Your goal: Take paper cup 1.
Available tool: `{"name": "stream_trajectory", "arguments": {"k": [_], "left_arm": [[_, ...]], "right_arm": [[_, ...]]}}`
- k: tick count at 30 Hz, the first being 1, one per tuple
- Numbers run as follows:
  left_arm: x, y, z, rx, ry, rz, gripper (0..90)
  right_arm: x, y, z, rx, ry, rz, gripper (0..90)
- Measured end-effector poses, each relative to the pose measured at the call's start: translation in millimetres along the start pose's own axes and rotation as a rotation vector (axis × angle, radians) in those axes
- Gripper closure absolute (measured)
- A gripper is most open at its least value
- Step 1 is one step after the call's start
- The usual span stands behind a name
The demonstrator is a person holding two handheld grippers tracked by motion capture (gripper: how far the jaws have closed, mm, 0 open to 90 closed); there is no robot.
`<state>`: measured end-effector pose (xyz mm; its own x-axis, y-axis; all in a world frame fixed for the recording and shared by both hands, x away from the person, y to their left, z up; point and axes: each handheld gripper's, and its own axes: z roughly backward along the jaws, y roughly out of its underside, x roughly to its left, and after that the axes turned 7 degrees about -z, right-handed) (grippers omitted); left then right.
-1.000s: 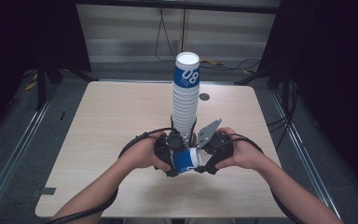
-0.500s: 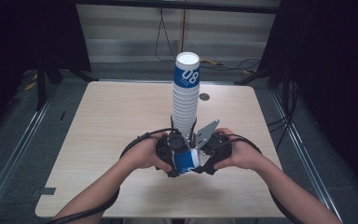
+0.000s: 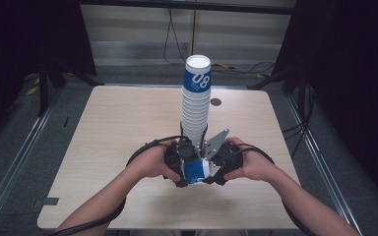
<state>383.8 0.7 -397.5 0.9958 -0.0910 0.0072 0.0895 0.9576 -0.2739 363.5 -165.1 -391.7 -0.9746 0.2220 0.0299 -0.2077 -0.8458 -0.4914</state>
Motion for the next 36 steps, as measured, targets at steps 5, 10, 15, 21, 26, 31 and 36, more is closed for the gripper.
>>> {"name": "stream_trajectory", "arguments": {"k": [5, 10, 15, 21, 26, 31, 36], "left_arm": [[-2.2, 1.1, 0.7, -0.020, 0.006, 0.032, 18.8], [-2.6, 1.0, 3.4, -0.026, 0.001, 0.036, 18.6], [-2.6, 3.9, 2.5, -0.054, -0.009, 0.024, 17.7], [-1.8, 10.8, 4.4, -0.094, -0.021, 0.018, 15.9], [-0.8, 15.2, 4.6, -0.121, -0.013, 0.031, 15.4], [-0.9, 18.4, 7.0, -0.140, -0.011, 0.043, 15.4], [-0.2, 22.9, 8.5, -0.117, 0.006, 0.066, 16.4]], "right_arm": [[-0.4, 2.5, 0.2, 0.002, 0.002, -0.012, 29.6], [-1.5, 3.5, 0.9, -0.003, 0.005, -0.011, 29.8], [-1.4, 3.7, 0.3, -0.006, 0.004, -0.025, 30.1], [-2.4, 5.9, 0.2, -0.035, 0.004, -0.035, 30.3], [-2.4, 7.3, 0.7, -0.049, -0.002, -0.049, 30.2], [-2.2, 8.7, 2.3, -0.062, -0.001, -0.058, 30.3], [-2.5, 10.9, 3.6, -0.069, -0.005, -0.066, 30.4]]}}
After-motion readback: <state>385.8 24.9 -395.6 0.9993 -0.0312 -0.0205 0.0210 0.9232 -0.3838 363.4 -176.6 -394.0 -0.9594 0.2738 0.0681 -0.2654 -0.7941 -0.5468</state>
